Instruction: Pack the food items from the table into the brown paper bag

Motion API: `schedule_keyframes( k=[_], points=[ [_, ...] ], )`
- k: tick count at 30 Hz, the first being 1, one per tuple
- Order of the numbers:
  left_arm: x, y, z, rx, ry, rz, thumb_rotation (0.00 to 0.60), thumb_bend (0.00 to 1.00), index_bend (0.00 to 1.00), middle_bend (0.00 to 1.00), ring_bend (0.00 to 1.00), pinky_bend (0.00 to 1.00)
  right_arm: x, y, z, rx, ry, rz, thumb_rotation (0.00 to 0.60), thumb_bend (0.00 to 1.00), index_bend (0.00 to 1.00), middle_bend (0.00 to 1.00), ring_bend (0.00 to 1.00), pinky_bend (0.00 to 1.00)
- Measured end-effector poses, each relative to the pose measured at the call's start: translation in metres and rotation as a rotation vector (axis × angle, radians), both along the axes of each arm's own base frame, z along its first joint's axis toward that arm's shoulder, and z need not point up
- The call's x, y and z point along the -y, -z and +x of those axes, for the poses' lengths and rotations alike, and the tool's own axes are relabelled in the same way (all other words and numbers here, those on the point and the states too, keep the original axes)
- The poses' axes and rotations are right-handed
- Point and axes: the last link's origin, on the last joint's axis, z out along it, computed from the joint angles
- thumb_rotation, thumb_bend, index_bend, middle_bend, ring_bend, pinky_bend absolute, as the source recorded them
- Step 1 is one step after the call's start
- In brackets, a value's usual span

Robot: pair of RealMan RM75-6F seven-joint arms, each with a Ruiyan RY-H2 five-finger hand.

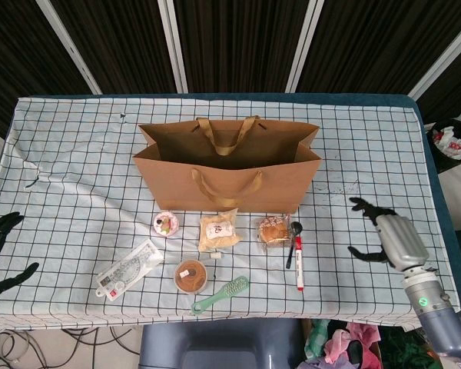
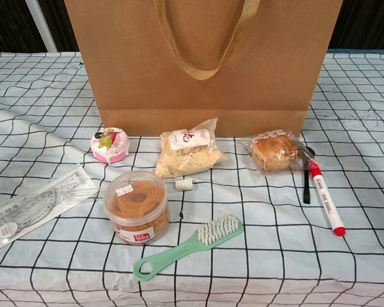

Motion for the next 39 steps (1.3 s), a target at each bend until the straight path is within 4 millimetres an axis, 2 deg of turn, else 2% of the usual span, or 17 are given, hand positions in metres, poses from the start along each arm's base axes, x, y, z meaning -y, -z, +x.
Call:
schedule_keyframes(
  k=[3, 8, 13, 21, 30, 39],
  points=[
    [0.0, -0.001, 0.0, 0.006, -0.004, 0.001, 0.6, 0.1, 0.17, 0.17, 0.02, 0.05, -0.006, 0.022, 0.001, 0.009, -0.007, 0.099, 0.6, 0.16, 0.15, 0.25, 0.28, 0.26],
    [-0.001, -0.002, -0.001, 0.012, -0.007, 0.001, 0.6, 0.1, 0.17, 0.17, 0.02, 0.05, -0.002, 0.053, 0.007, -0.033, -0.061, 0.186, 0.6, 0.16, 0.15, 0.24, 0.28, 0.26],
    [-0.001, -0.004, -0.002, 0.013, -0.01, -0.002, 0.6, 0.1, 0.16, 0.16, 0.02, 0.05, 0.01, 0.085, 0.019, -0.088, -0.146, 0.196, 0.6, 0.16, 0.15, 0.19, 0.22, 0.26],
    [-0.002, -0.005, -0.005, 0.003, -0.03, -0.015, 0.6, 0.1, 0.16, 0.15, 0.02, 0.05, 0.036, 0.126, 0.041, -0.212, -0.258, 0.156, 0.6, 0.16, 0.15, 0.18, 0.21, 0.25],
    [-0.002, -0.004, -0.008, -0.032, -0.107, -0.042, 0.6, 0.1, 0.15, 0.14, 0.02, 0.05, 0.056, 0.154, 0.056, -0.274, -0.283, 0.183, 0.6, 0.16, 0.15, 0.18, 0.21, 0.24],
    [-0.003, -0.004, -0.01, -0.052, -0.155, -0.065, 0.6, 0.1, 0.14, 0.14, 0.02, 0.05, 0.065, 0.169, 0.055, -0.311, -0.269, 0.214, 0.6, 0.16, 0.15, 0.18, 0.21, 0.24]
  ],
)
